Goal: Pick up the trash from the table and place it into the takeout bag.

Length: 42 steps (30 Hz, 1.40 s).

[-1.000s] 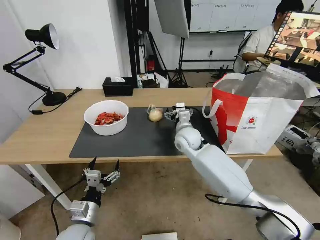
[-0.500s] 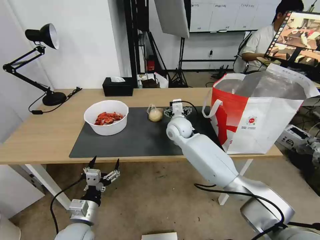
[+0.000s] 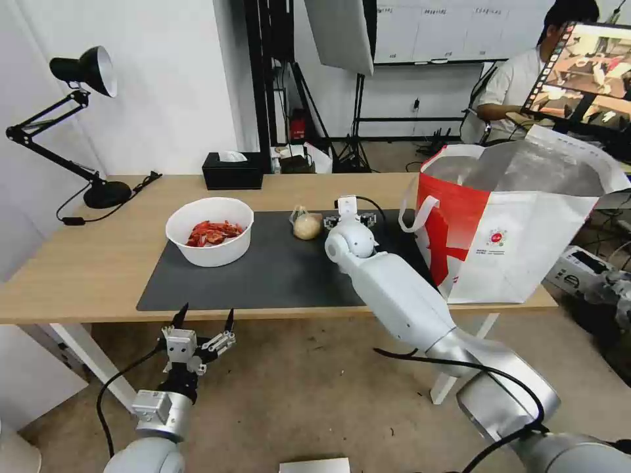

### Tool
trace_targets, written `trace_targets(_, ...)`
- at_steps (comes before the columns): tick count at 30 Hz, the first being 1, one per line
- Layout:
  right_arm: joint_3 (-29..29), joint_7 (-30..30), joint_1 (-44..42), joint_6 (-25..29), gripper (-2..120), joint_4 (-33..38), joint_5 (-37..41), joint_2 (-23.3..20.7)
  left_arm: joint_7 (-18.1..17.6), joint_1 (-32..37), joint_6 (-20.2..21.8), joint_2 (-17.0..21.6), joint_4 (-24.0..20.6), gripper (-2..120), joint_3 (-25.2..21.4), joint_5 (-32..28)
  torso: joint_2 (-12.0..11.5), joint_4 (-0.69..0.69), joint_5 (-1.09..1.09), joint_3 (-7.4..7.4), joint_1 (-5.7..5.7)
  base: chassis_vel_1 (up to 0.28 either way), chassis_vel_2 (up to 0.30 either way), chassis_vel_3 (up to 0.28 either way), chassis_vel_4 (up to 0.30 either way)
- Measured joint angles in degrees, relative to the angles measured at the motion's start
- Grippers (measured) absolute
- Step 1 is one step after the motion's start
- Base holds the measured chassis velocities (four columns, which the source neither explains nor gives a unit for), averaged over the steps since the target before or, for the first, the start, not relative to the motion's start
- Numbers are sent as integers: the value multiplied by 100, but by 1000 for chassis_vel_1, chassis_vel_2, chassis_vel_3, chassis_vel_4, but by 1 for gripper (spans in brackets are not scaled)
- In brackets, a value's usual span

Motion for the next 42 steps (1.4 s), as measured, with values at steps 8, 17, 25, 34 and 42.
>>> trace_targets(8, 99, -282, 180, -26, 100, -416, 3, 133, 0, 29, -9, -10, -8, 100, -6, 0, 0, 1, 1, 0, 0, 0, 0, 0, 0)
trace_targets(17, 194, -413, 213, -99, 100, -547, 0, 121, -1, 19, -10, 20, -9, 100, -12, -29, 0, 0, 0, 0, 0, 0, 0, 0, 0)
trace_targets(25, 237, -438, 223, -120, 100, -633, -16, 154, -6, 5, -10, 28, 1, 100, -6, -39, 0, 0, 0, 0, 0, 0, 0, 0, 0)
trace_targets(34, 274, -450, 223, -120, 100, -687, -23, 216, -9, 12, -10, 36, 1, 100, -12, -51, 0, 0, 0, 0, 0, 0, 0, 0, 0)
trace_targets(42, 315, -456, 181, -102, 76, -698, -24, 205, -10, 6, -10, 39, 2, 100, 8, -58, 0, 0, 0, 0, 0, 0, 0, 0, 0)
